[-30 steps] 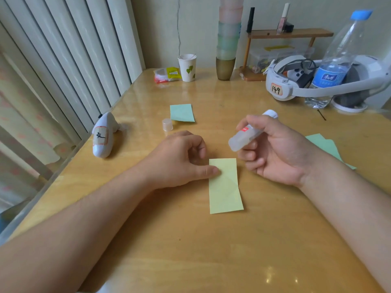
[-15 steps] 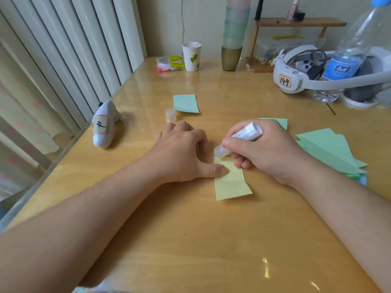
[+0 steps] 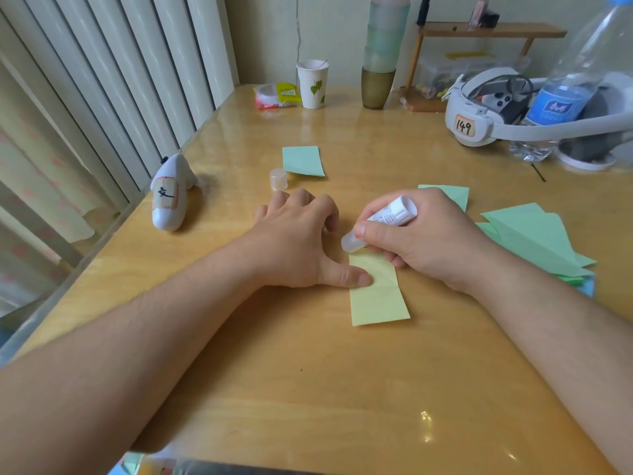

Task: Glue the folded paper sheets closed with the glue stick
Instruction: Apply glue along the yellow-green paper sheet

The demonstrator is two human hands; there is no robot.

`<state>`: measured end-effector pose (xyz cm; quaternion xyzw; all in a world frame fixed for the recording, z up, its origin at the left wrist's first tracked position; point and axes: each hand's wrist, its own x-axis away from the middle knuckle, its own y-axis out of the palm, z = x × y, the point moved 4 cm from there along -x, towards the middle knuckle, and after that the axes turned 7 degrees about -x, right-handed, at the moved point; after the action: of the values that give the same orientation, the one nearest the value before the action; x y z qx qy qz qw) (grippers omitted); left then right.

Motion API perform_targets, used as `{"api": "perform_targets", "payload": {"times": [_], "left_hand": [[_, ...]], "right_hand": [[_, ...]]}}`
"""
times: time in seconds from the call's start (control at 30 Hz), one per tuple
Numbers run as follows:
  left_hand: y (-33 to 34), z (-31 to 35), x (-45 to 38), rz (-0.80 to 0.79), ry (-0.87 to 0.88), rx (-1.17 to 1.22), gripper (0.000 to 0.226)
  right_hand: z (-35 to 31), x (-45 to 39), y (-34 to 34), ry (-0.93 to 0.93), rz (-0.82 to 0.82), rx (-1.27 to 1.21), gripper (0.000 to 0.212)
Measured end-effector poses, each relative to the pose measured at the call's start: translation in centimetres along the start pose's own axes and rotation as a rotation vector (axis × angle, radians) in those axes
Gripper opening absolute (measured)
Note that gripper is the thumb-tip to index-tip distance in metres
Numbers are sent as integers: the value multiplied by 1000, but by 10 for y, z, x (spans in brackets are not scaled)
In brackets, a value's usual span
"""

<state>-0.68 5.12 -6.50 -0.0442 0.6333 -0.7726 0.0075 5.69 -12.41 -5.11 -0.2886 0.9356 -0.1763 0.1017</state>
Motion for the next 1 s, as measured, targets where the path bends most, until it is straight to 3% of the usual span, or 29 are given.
{"api": "perform_targets", "payload": {"times": [0.6,0.87,1.0], "left_hand": [[-2,0,2,-20,2,-16,81],[-1,0,1,-13,10,-14,76],[-1,0,1,-14,9,-22,75]], "right_hand": [[0,6,-29,57,93,214,12],[-6,2,-32,47,193,-152,17],[-11,3,-14,-13,111,-92,15]]}}
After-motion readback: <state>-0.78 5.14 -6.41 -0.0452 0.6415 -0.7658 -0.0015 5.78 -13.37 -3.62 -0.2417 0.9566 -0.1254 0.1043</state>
